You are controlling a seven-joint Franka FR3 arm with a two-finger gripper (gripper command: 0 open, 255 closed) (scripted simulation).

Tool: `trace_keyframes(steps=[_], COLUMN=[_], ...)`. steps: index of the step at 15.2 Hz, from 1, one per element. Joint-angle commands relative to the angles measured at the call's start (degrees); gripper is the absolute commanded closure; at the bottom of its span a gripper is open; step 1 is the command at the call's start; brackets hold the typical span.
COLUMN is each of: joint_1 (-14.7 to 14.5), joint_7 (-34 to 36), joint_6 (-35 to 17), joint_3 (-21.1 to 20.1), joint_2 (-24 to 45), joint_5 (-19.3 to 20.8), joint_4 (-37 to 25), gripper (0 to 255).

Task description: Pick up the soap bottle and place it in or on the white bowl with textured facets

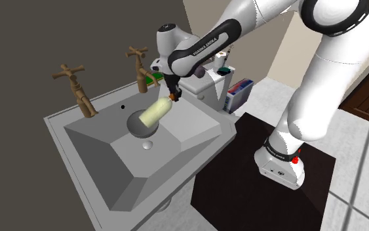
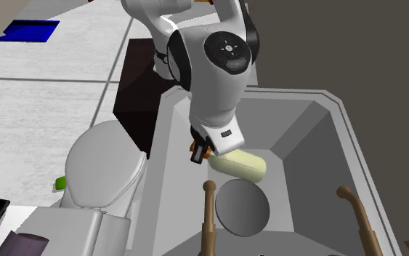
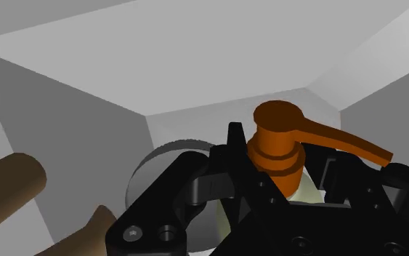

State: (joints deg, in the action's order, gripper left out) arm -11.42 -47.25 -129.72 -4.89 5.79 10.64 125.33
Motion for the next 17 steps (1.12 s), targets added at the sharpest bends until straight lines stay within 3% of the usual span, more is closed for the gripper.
trace_keyframes(steps=[1, 10, 17], joint_1=[0.0, -0.4, 1.2], joint_7=[-0.3, -1.5, 0.0], joint_6=[2.0, 13.0, 8.9], joint_3=[0.0, -0.4, -2.1], joint_2=[3.4, 20.9, 23.2], joint_5=[0.1, 0.6, 2.3], joint_4=[-5.4, -33.9, -31.8], gripper=[255, 255, 255])
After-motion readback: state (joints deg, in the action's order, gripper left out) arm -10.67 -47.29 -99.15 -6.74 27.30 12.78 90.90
